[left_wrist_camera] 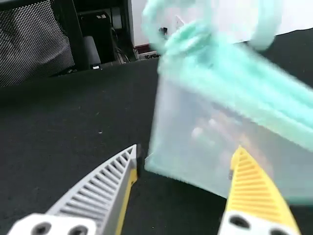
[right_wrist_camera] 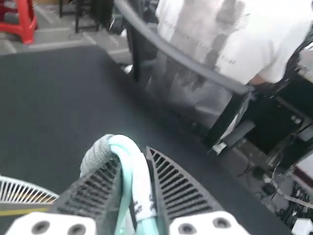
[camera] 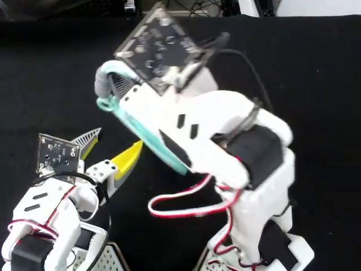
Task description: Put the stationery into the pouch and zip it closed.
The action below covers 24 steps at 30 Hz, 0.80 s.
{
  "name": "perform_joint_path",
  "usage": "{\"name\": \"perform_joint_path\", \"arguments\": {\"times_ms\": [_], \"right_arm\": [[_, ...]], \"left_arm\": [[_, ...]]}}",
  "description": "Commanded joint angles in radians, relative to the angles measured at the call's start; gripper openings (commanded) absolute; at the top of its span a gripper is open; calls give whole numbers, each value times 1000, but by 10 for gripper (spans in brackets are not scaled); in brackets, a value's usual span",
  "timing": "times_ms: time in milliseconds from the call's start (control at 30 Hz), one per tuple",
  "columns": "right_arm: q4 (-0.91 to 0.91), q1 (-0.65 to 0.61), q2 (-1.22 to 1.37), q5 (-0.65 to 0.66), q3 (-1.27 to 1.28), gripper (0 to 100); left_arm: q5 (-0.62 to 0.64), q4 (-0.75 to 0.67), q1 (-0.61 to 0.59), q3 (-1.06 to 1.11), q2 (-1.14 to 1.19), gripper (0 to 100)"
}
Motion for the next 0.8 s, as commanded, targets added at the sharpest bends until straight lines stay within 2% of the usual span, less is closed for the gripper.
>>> {"name": "perform_joint_path", "arguments": {"times_ms": [0, 167, 367, 533, 667, 767], "right_arm": [[5, -14, -24, -5, 25, 11], [120, -14, -120, 98, 73, 11], [126, -11, -280, 146, 282, 11], [9, -11, -423, 181, 544, 11], [-109, -11, -541, 216, 731, 11], [-127, -11, -601, 249, 816, 11]], "left_arm": [[-38, -5, 12, -5, -3, 306], [-41, -8, 12, 19, -3, 306], [-41, -6, 10, 7, -9, 306], [-43, 69, 7, -116, -11, 306], [-114, 178, 7, -262, -8, 306], [-129, 232, 7, -338, -6, 306]]}}
